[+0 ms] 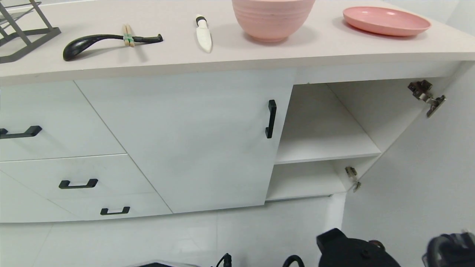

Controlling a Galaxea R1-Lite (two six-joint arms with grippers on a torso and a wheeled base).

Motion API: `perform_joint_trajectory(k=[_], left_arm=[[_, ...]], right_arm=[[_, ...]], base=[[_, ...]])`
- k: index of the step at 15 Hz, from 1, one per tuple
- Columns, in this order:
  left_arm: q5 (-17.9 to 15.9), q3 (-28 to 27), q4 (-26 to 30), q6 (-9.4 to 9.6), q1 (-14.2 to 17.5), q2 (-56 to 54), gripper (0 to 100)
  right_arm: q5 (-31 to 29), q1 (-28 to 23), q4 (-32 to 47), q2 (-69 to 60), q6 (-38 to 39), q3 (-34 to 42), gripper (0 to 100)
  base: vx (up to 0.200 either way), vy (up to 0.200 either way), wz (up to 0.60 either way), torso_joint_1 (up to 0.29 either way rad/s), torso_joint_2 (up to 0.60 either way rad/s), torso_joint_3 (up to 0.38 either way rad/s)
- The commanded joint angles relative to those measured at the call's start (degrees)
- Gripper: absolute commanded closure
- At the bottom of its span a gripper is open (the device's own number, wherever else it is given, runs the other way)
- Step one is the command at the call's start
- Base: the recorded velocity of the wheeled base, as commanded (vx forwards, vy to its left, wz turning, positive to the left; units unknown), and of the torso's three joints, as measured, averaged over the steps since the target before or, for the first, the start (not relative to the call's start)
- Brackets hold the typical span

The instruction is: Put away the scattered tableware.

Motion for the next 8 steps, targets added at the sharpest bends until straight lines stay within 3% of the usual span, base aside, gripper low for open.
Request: perform_joint_trajectory(k=[1,3,4,7,8], left_arm=[[0.78,-9.69,0.58,-2.2,-4.75,8.96,0],[1.92,-7.85,-0.3,-2.64,-3.17,8.34,0],[2.71,-2.05,-2.24,-2.73,0.79,4.39,0],[3.68,23.97,-7.51,-1.85,11.25,-14.42,0],[4.91,31.61,-8.04,-1.33,13.27,-22.95,0]], right_arm=[[0.03,-1.01,0.11,0.66,-0.03,-4.15,0],[0.91,-1.98,0.11,0.4,-0.03,-5.12,0],[2.23,-3.03,0.2,0.22,-0.03,-5.12,0],[2.75,-4.0,0.2,-0.92,-0.03,-3.97,0],[2.75,-3.65,0.2,-1.36,0.06,-1.78,0]], base=[[0.0,0.0,0.0,0.0,0.0,0.0],[0.0,0.0,0.0,0.0,0.0,0.0],[0.0,0.0,0.0,0.0,0.0,0.0],[0.0,0.0,0.0,0.0,0.0,0.0],[0.0,0.0,0.0,0.0,0.0,0.0]])
